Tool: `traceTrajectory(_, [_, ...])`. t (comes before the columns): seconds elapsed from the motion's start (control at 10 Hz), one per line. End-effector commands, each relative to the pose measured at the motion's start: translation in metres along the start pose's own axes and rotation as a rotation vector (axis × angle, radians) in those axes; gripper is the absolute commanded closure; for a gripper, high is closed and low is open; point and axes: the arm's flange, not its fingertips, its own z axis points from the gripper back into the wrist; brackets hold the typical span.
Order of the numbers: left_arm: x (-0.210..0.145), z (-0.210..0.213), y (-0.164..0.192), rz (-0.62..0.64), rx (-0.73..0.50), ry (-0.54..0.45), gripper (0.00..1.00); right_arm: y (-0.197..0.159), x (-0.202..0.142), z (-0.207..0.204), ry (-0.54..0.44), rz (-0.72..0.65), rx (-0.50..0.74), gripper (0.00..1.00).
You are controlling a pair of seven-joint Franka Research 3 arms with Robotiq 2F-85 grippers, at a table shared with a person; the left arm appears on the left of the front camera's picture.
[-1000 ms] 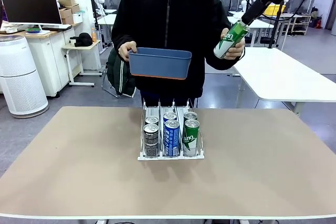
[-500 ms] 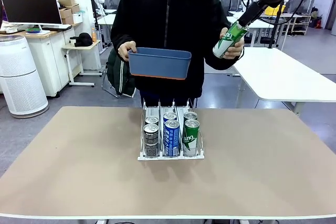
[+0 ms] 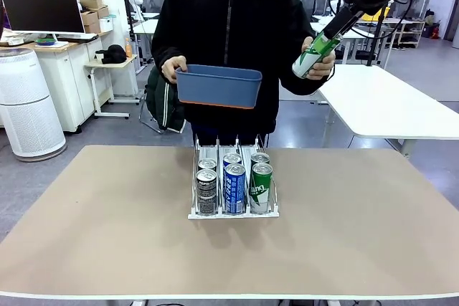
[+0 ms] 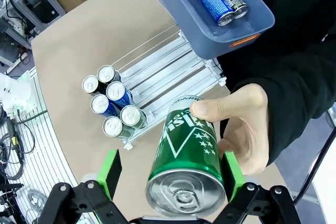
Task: Fill the beverage cans into the dispenser.
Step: Pick up the Sprite handed by the human.
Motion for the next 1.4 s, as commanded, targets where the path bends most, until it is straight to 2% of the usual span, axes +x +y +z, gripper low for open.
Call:
traceTrajectory(0.0, [-0.0008, -0.0004, 0.0015, 0.003, 0.008, -0.001, 0.00, -0.0004, -0.0020, -0.0043, -0.018, -0.037, -0.014, 0.00])
traceTrajectory(0.5, [-0.0008, -0.0004, 0.0015, 0.003, 0.008, -0.001, 0.00, -0.0024, -0.0012, 0.0017, -0.002, -0.014, -0.005, 0.00])
traceTrajectory(0.6, [-0.0008, -0.0004, 0.0015, 0.003, 0.008, -0.001, 0.00, -0.0051, -0.0052, 0.0012, 0.026, 0.050, 0.003, 0.19])
traceTrajectory(0.7, [-0.0008, -0.0004, 0.0015, 0.003, 0.008, -0.001, 0.00, -0.0046, -0.0060, 0.0001, 0.042, 0.054, 0.011, 0.20])
traceTrajectory(0.8, [-0.0008, -0.0004, 0.0015, 0.003, 0.008, -0.001, 0.00, -0.0044, -0.0066, -0.0004, 0.047, 0.051, 0.011, 0.39])
traceTrajectory(0.9, [-0.0008, -0.0004, 0.0015, 0.003, 0.008, -0.001, 0.00, -0.0038, -0.0067, -0.0007, 0.050, 0.051, 0.007, 0.40])
traceTrajectory(1.0, [-0.0008, -0.0004, 0.0015, 0.003, 0.008, -0.001, 0.00, -0.0041, -0.0064, -0.0010, 0.050, 0.052, 0.000, 0.59])
traceTrajectory(1.1, [-0.0008, -0.0004, 0.0015, 0.003, 0.008, -0.001, 0.00, -0.0036, -0.0063, -0.0014, 0.049, 0.050, 0.001, 0.60])
traceTrajectory(1.2, [-0.0008, -0.0004, 0.0015, 0.003, 0.008, -0.001, 0.00, -0.0033, -0.0069, -0.0007, 0.051, 0.049, 0.000, 0.79])
traceTrajectory(1.3, [-0.0008, -0.0004, 0.0015, 0.003, 0.008, -0.001, 0.00, -0.0032, -0.0073, -0.0011, 0.053, 0.056, 0.007, 0.61])
